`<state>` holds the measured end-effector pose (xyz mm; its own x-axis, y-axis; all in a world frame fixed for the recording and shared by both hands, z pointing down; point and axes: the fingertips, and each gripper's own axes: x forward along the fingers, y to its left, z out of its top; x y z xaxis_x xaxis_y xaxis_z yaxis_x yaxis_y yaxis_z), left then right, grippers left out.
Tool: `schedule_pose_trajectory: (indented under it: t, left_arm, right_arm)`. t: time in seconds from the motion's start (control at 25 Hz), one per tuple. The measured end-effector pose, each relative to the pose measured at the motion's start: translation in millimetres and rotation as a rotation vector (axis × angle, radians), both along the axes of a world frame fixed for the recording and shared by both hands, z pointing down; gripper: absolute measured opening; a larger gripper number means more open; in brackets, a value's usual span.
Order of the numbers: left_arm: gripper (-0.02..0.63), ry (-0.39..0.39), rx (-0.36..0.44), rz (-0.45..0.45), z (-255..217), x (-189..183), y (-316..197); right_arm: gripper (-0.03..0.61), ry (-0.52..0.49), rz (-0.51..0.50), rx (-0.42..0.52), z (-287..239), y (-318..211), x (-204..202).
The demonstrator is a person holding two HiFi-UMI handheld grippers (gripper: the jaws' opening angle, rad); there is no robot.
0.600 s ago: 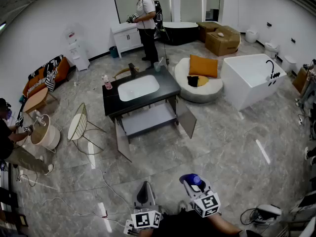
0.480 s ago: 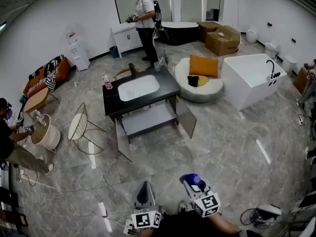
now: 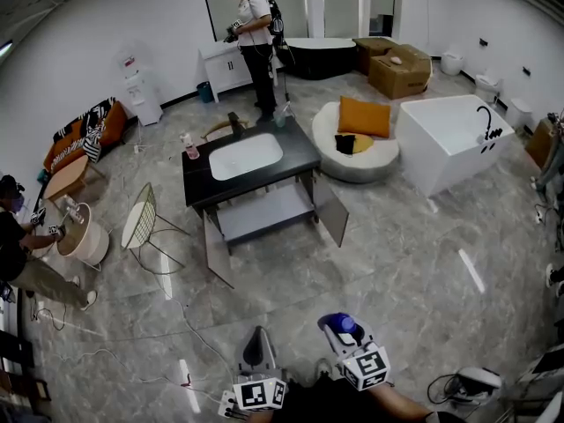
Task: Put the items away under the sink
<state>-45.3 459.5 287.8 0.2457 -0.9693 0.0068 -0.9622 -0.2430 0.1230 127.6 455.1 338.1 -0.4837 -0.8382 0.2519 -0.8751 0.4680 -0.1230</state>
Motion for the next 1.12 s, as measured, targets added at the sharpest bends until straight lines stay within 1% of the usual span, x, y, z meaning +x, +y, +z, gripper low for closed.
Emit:
schedule_pose_trajectory:
  t: [0.24,0.4,0.6,0.84,1.12]
  left_arm:
    - [0.015,0.002,-0.012,-0.019,4.3,18.0,1.8]
    - [0.015,0.001,-0.019,-0.023,9.8,31.4,3.8]
    - [0.015,0.0,-0.039,-0.029,15.9,34.6,3.8]
    - [0.015,0.009,-0.033,-0.022,20.0,31.3,-27.4]
    - [0.015,0.009,-0.035,0.009,21.5,13.8,-92.9]
  right_arm:
    - [0.158,0.003,-0.018,0.005,6.1,1.3,17.4]
    - [0.158,0.012,-0.049,0.02,10.1,-3.5,25.8]
    - [0.158,-0.004,-0.049,0.0,16.0,-9.2,28.3]
    - [0.158,0.008,-0.048,-0.006,23.2,-35.0,23.6]
    - [0.158,0.036,-0.006,-0.016,18.2,-94.0,8.0]
